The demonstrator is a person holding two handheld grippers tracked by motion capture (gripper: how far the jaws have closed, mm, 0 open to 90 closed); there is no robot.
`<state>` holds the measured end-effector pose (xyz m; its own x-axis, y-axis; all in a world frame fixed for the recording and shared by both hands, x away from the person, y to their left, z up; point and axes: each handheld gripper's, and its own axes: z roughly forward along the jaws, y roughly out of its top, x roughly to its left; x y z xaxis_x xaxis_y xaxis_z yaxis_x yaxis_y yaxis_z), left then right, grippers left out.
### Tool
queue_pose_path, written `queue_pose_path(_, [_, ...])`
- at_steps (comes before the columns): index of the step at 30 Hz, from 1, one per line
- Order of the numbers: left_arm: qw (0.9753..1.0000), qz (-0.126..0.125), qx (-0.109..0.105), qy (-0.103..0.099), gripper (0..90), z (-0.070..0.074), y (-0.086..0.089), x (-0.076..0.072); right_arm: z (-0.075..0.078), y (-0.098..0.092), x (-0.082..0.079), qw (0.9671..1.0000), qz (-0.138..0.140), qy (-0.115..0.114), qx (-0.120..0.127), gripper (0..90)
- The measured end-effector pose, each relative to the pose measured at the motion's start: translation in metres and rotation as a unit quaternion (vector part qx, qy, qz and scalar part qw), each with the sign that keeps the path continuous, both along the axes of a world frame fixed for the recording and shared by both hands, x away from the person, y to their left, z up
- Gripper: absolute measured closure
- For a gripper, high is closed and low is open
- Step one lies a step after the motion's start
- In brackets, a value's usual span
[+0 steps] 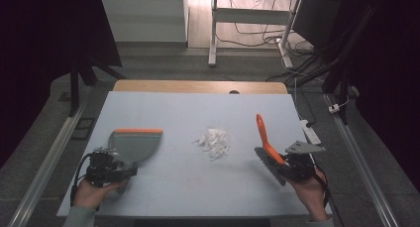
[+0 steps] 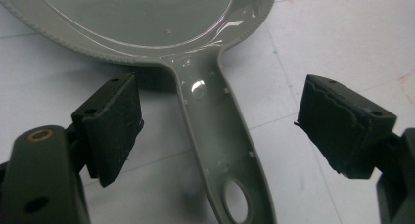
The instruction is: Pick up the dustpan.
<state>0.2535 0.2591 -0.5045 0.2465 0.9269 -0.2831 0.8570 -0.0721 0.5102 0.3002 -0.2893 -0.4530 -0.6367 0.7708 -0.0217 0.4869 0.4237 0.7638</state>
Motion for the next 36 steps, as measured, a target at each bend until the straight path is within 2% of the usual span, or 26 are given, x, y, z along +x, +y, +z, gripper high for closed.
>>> queue_pose_path(12, [0.9998,0.014,0.0,0.016,23.2,-0.017,-0.003,0.014,-0.001,0.002,0.0,1.0,-0.002,0.003,-0.003,69.7])
queue_pose_path(22, [0.9995,0.024,-0.001,0.018,29.9,-0.021,-0.004,0.018,-0.001,0.002,0.0,1.0,-0.003,0.002,-0.004,69.7])
queue_pose_path(29, [0.9991,0.033,-0.016,0.021,41.0,-0.024,-0.001,0.021,-0.002,0.003,0.0,1.0,-0.003,0.002,-0.007,69.7])
queue_pose_path(36, [0.9986,0.042,-0.027,0.019,47.0,-0.025,0.002,0.021,-0.002,0.002,0.0,1.0,-0.005,0.001,-0.007,69.7])
